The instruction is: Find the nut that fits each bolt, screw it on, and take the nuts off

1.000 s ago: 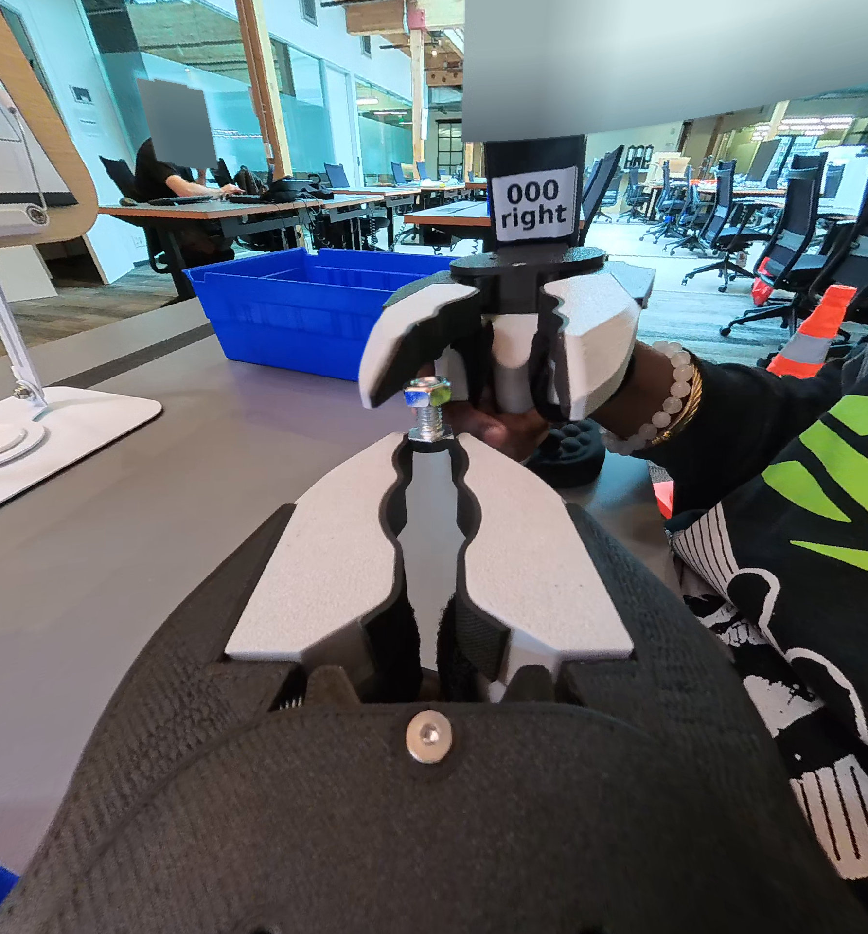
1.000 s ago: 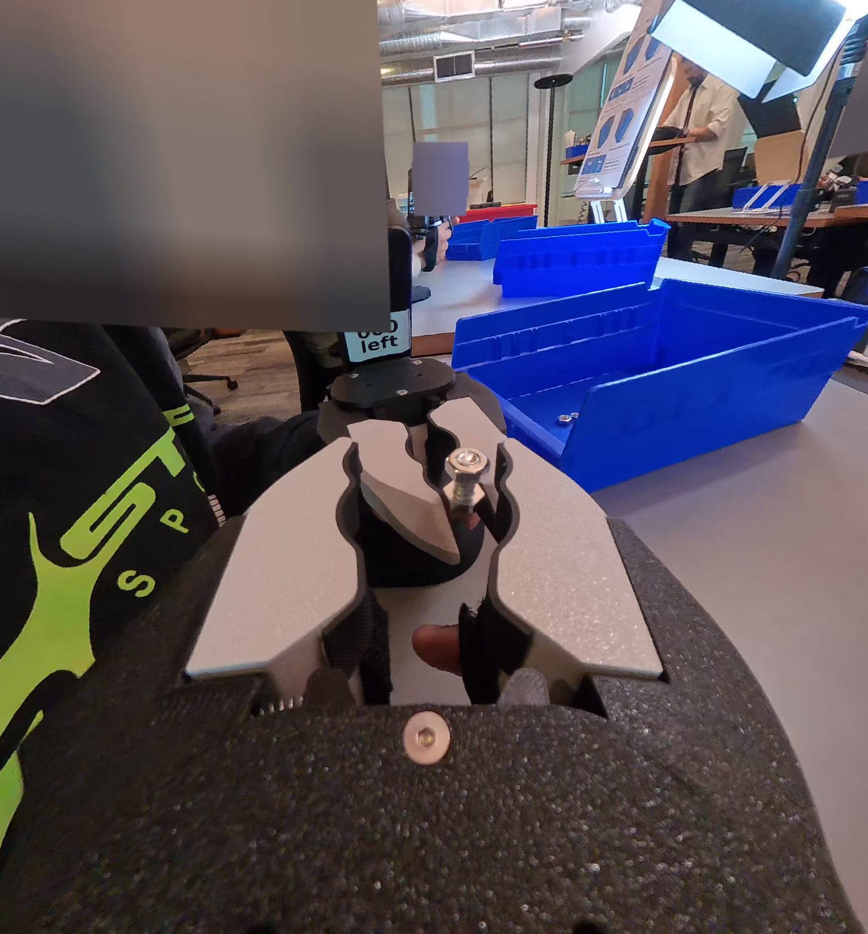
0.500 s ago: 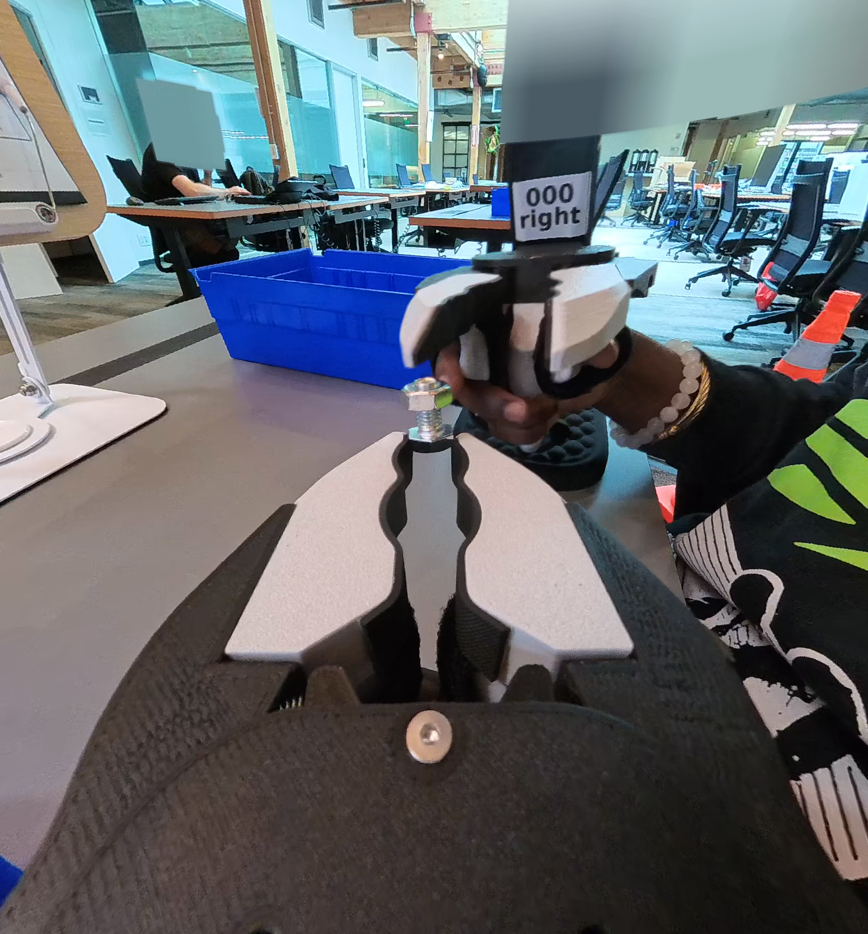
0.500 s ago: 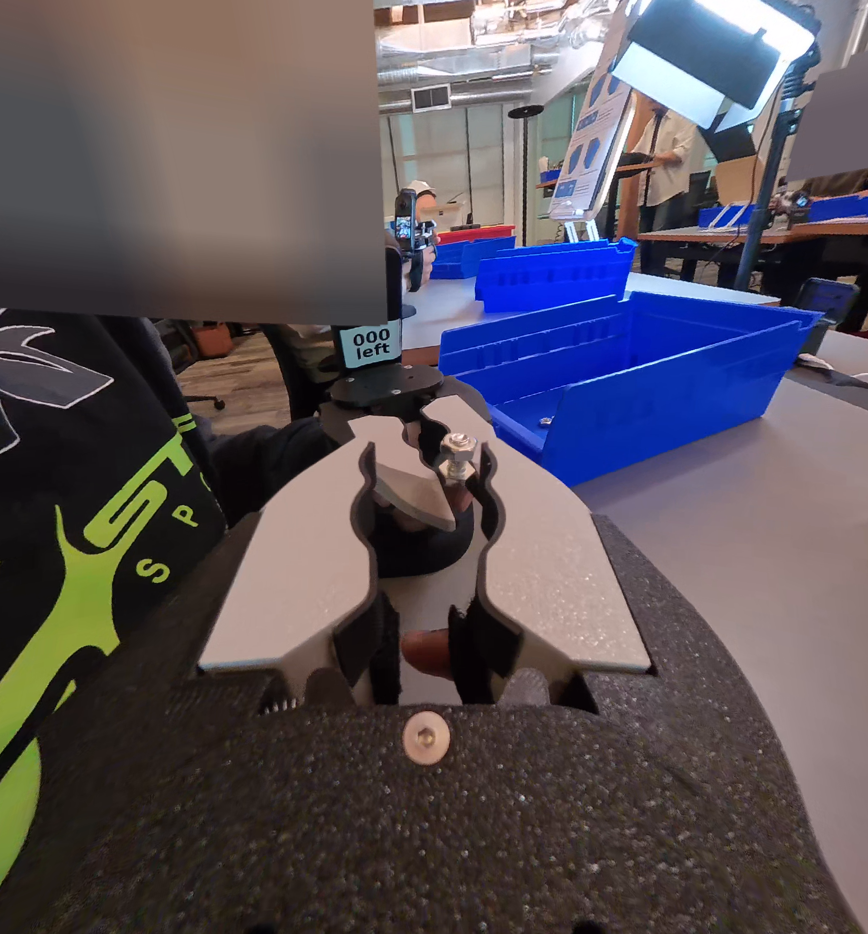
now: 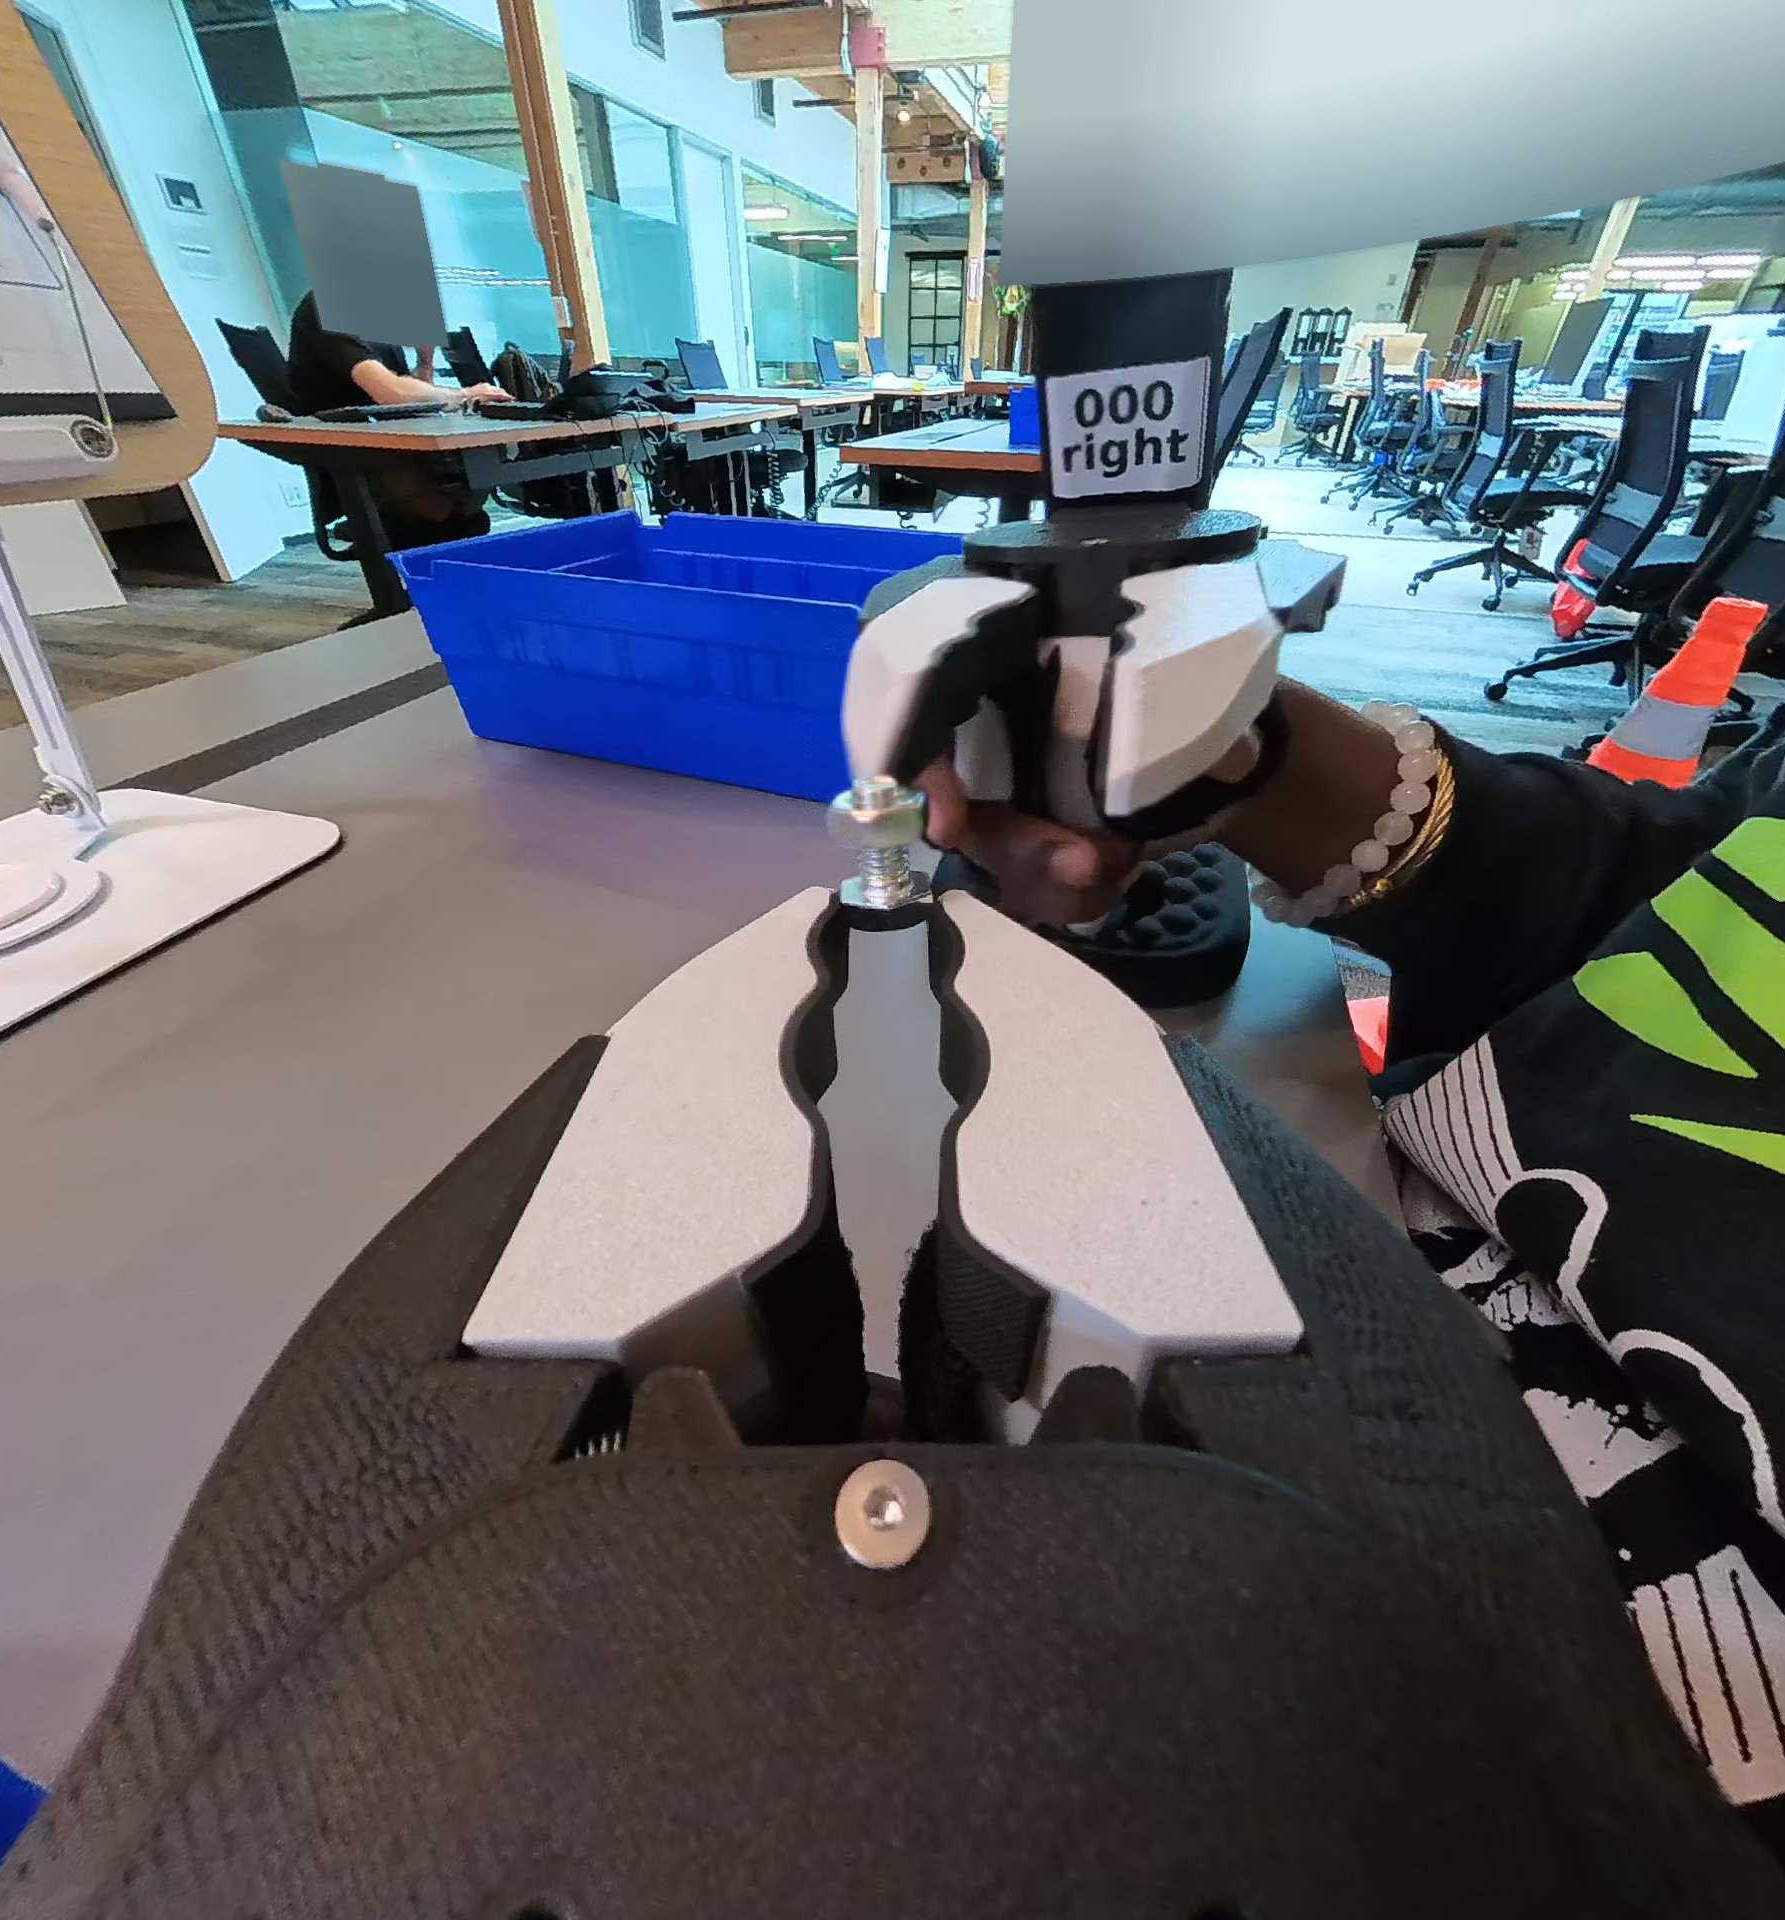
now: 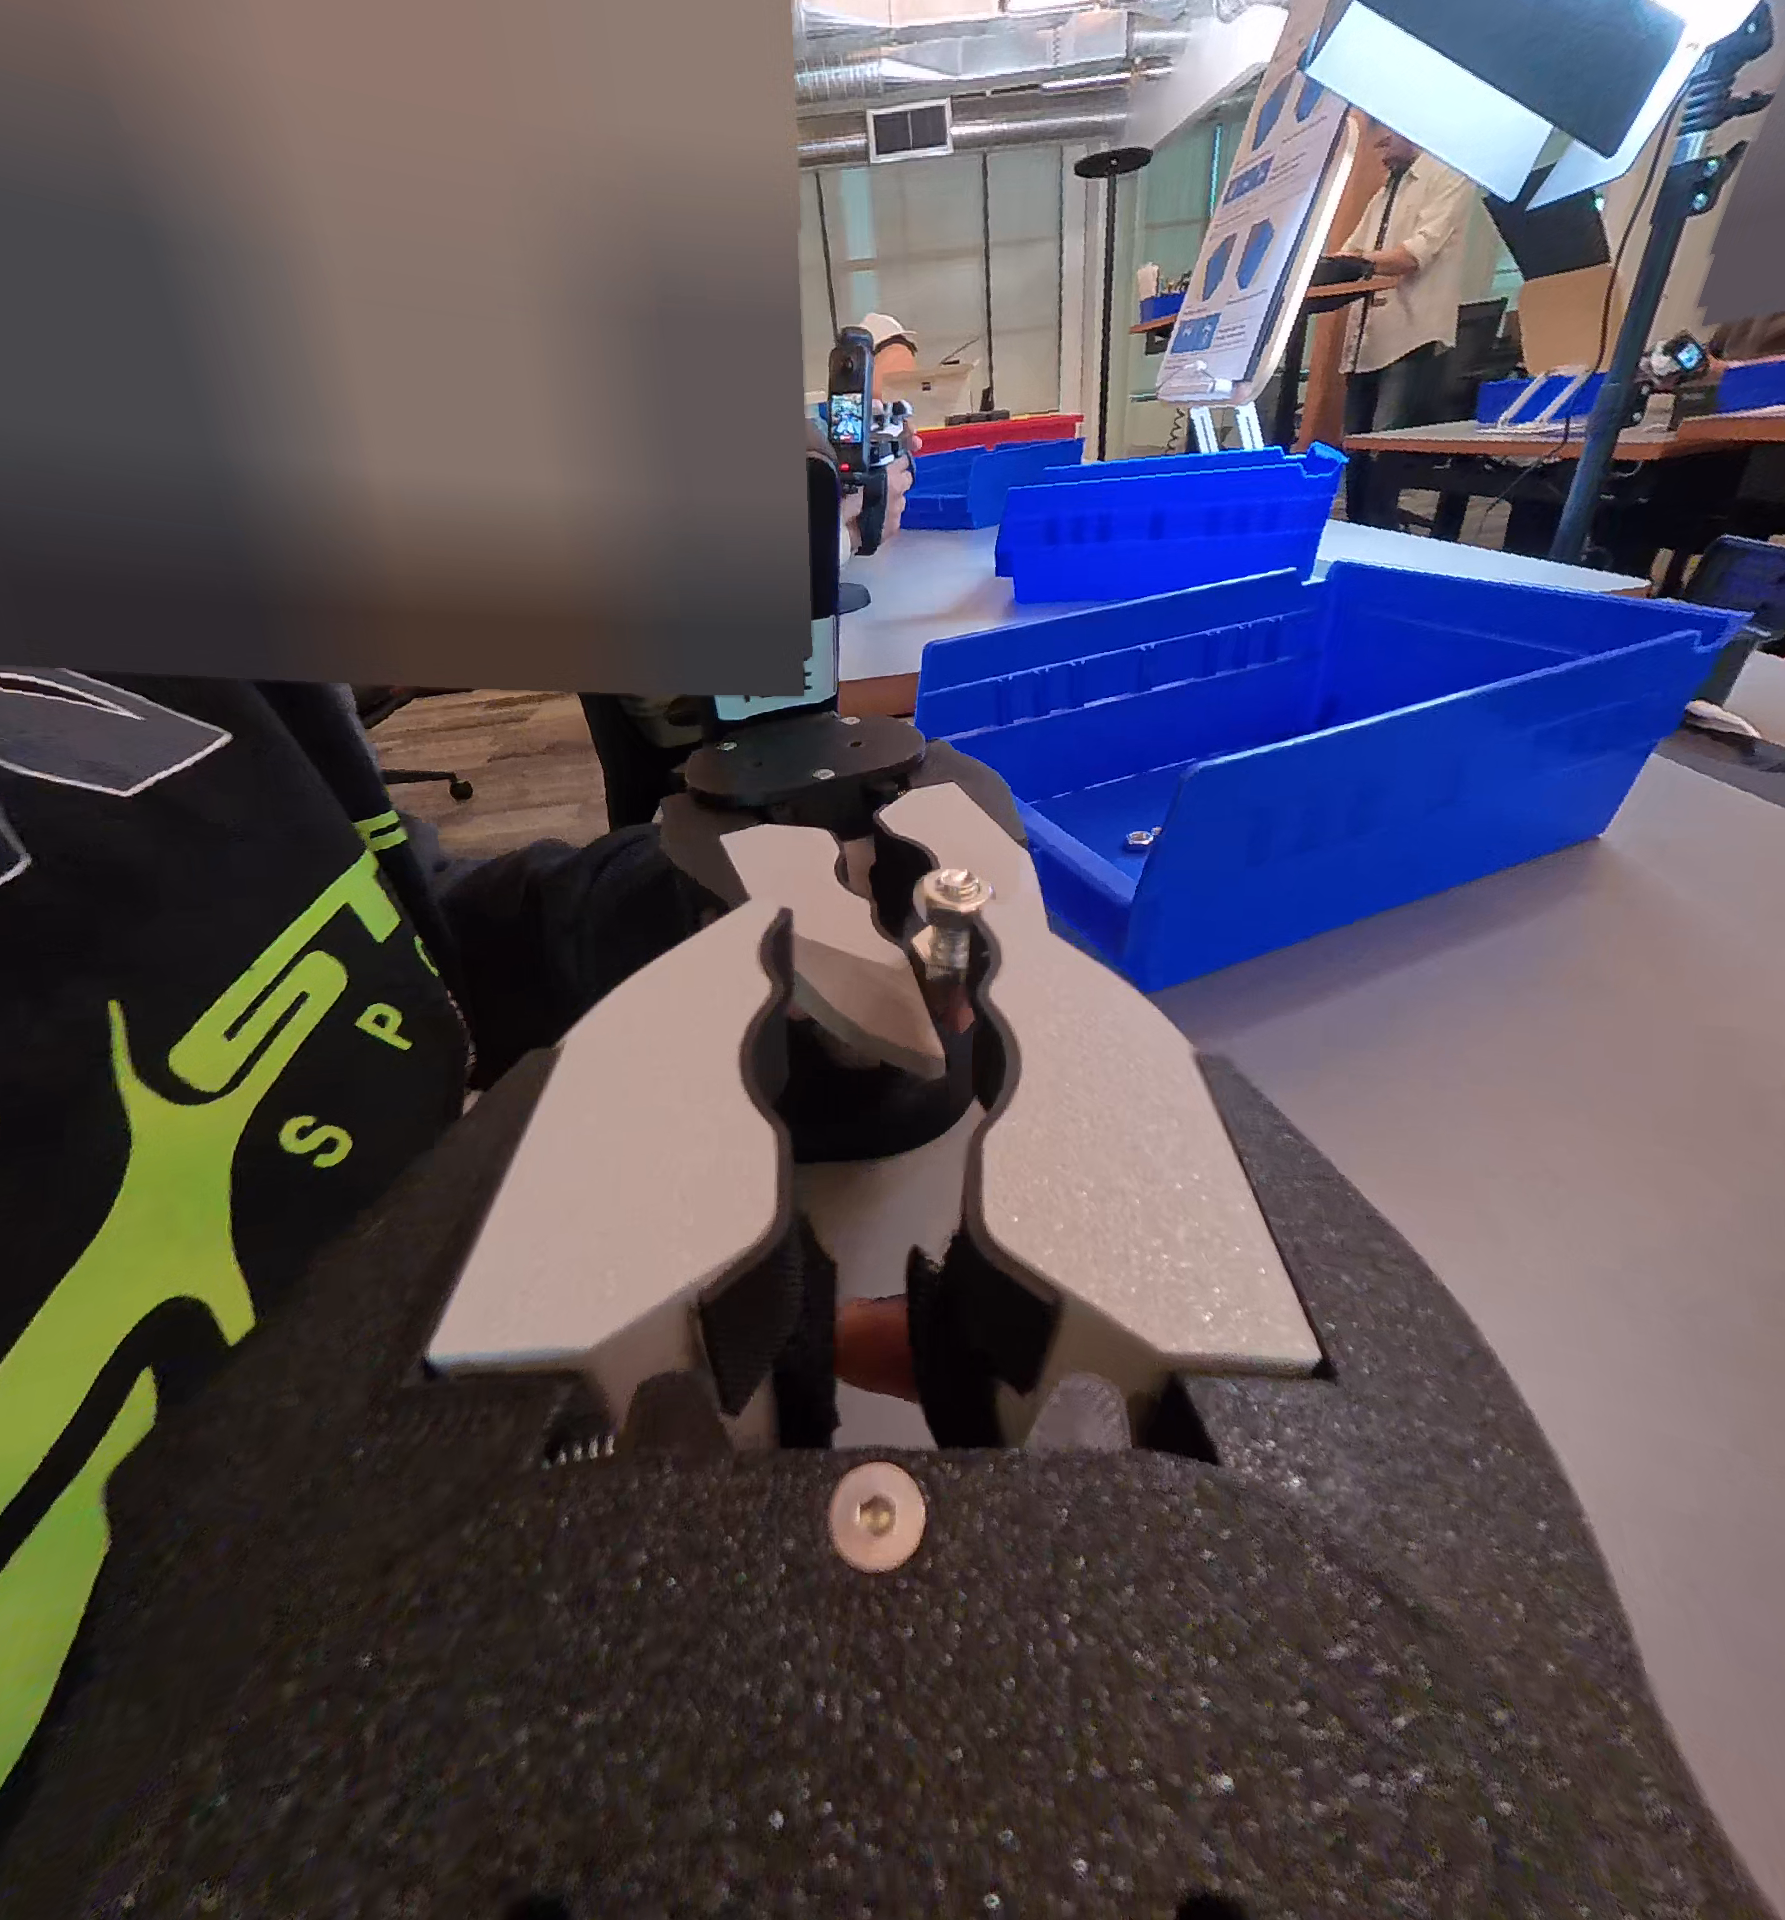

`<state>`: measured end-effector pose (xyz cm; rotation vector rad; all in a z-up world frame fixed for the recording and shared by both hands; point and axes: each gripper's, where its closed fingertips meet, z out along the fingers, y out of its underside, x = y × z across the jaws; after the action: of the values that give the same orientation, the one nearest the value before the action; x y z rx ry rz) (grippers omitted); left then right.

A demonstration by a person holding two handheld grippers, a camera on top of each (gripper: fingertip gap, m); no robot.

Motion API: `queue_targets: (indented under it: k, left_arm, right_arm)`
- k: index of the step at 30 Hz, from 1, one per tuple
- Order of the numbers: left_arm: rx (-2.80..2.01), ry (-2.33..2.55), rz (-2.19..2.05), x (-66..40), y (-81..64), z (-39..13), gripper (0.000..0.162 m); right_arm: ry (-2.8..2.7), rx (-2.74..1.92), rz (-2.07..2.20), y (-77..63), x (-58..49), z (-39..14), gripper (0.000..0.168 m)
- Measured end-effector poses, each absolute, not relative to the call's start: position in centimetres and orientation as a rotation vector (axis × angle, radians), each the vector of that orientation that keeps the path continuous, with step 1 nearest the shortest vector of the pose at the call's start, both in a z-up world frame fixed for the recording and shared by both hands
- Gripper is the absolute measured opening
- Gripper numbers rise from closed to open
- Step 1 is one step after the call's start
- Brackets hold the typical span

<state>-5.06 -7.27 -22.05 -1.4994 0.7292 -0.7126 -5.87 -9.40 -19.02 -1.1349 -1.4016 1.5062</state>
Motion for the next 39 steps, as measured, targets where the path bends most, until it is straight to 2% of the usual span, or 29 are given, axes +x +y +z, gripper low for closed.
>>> queue_targets:
  k: [3,6,10,18,27,31,34,37,39]
  left_arm:
    - [-1.5,0.73,-0.714,-5.1,-7.3,-22.1,0.015]
    - [-1.501,0.739,-0.711,-5.0,-7.3,-22.1,0.015]
    - [-1.502,0.737,-0.713,-5.0,-7.3,-22.1,0.015]
    - [-1.505,0.728,-0.712,-5.1,-7.2,-22.1,0.015]
    - [-1.505,0.737,-0.709,-5.0,-7.2,-22.2,0.015]
    - [-1.503,0.732,-0.71,-5.0,-7.2,-22.1,0.015]
    - [-1.508,0.729,-0.711,-5.1,-7.1,-22.2,0.015]
    - [-1.506,0.734,-0.708,-5.0,-7.2,-22.2,0.015]
    - [-1.505,0.735,-0.709,-5.0,-7.2,-22.2,0.015]
  right_arm:
    - [-1.346,-1.132,1.52,-8.8,-5.6,-18.5,0.028]
    - [-1.342,-1.143,1.515,-8.7,-6.3,-18.7,0.041]
    - [-1.396,-1.134,1.504,-9.5,-7.1,-19.1,0.047]
    - [-1.38,-1.136,1.527,-9.4,-5.5,-19.0,0.03]
    - [-1.378,-1.144,1.518,-9.4,-6.9,-19.4,0.045]
    - [-1.373,-1.149,1.521,-9.4,-6.3,-19.3,0.037]
    - [-1.374,-1.125,1.561,-9.7,-5.6,-19.0,0.025]
    - [-1.355,-1.139,1.527,-9.1,-5.9,-19.1,0.027]
    - [-1.346,-1.147,1.515,-8.9,-6.3,-19.2,0.035]
